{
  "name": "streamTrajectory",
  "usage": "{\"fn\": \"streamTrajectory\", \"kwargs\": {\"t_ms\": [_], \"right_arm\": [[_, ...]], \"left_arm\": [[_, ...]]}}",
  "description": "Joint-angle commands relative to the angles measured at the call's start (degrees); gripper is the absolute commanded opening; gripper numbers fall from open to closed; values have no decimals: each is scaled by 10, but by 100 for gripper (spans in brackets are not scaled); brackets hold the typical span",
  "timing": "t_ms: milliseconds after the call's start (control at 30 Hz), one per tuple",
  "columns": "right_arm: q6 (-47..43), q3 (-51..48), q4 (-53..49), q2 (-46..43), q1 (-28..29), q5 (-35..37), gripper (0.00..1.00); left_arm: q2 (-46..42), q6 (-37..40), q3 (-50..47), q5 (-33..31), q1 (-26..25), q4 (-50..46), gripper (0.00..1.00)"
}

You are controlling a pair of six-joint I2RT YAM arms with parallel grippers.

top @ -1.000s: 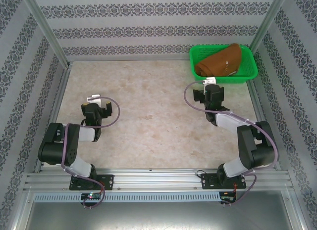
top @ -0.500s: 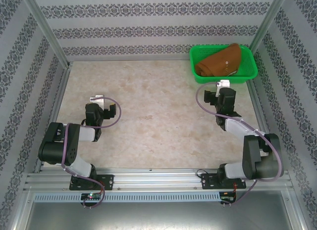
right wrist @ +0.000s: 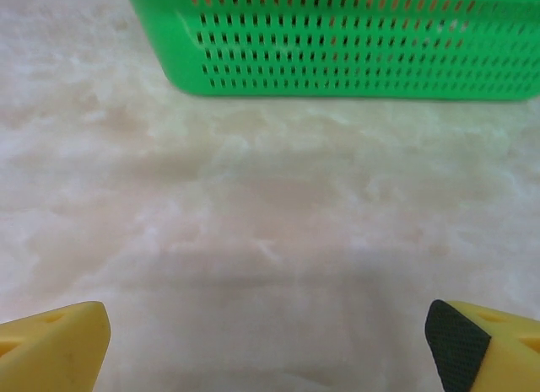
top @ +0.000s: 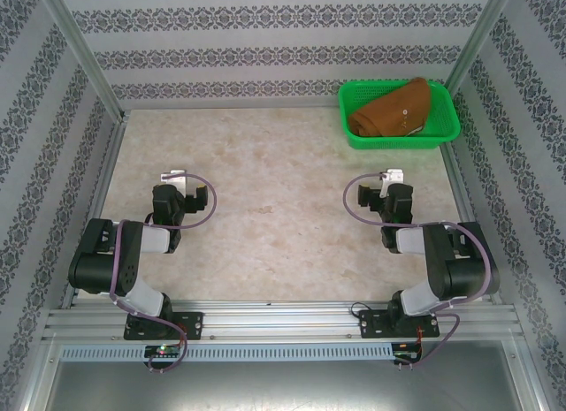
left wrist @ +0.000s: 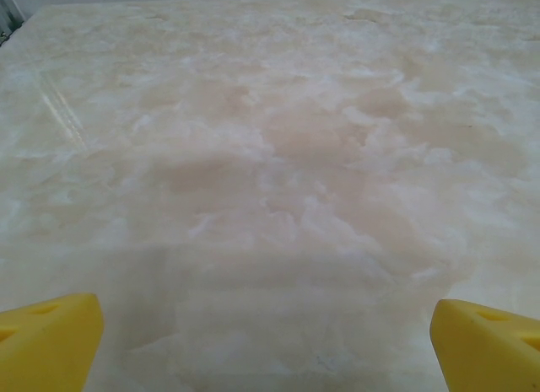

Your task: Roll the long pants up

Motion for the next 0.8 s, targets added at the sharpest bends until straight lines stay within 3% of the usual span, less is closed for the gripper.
{"fn": "streamTrajectory", "kwargs": {"t_ms": [0, 767], "right_arm": [[4, 0, 61, -4, 8, 33, 98], [8, 4, 56, -5, 2, 21, 98]], "left_arm": [[-1, 6, 7, 11, 3, 4, 100], [-2, 5, 7, 14, 4, 3, 100]]}}
